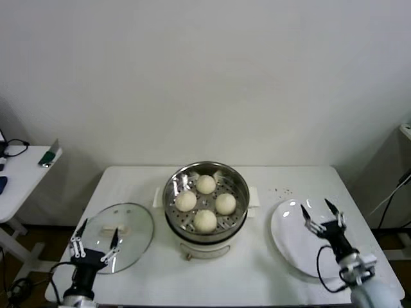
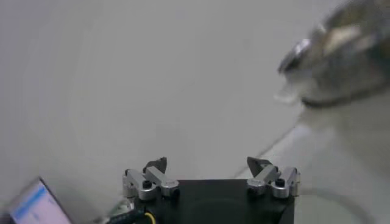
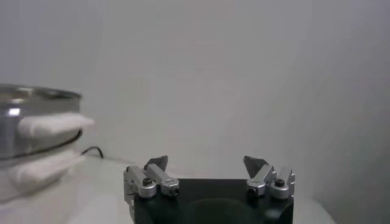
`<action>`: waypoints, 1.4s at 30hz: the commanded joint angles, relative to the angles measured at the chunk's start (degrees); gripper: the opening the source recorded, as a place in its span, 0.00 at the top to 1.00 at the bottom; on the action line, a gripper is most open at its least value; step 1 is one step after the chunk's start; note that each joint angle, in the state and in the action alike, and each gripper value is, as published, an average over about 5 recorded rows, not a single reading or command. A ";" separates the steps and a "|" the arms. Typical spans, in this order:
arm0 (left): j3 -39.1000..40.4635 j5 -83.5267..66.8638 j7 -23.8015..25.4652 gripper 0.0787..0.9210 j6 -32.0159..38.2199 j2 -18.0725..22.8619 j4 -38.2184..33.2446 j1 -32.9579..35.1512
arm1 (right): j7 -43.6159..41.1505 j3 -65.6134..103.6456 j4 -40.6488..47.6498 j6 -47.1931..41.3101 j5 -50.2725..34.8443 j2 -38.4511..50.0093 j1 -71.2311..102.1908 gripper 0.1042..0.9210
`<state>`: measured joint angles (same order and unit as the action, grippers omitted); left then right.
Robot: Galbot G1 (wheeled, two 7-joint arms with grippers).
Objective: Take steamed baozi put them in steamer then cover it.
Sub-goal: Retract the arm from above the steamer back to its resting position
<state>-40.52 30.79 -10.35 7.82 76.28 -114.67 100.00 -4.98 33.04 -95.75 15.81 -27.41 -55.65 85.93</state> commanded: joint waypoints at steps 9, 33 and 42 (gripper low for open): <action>1.26 46.05 -15.07 0.12 -5.83 -2.18 25.74 -10.06 | 1.17 3.88 -2.55 6.52 3.56 -11.03 15.51 0.12; 4.25 46.42 -14.80 0.12 -6.23 -2.39 33.15 -21.64 | 0.89 4.20 -3.21 8.15 5.14 -13.98 17.60 0.12; 4.38 47.16 -14.05 0.12 -6.33 -2.41 35.54 -24.19 | 0.91 4.22 -2.56 8.50 6.09 -14.74 17.50 0.12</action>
<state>-36.37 76.22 -24.83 1.95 73.84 -82.56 79.49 -4.02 37.20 -98.31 24.01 -21.87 -69.83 103.11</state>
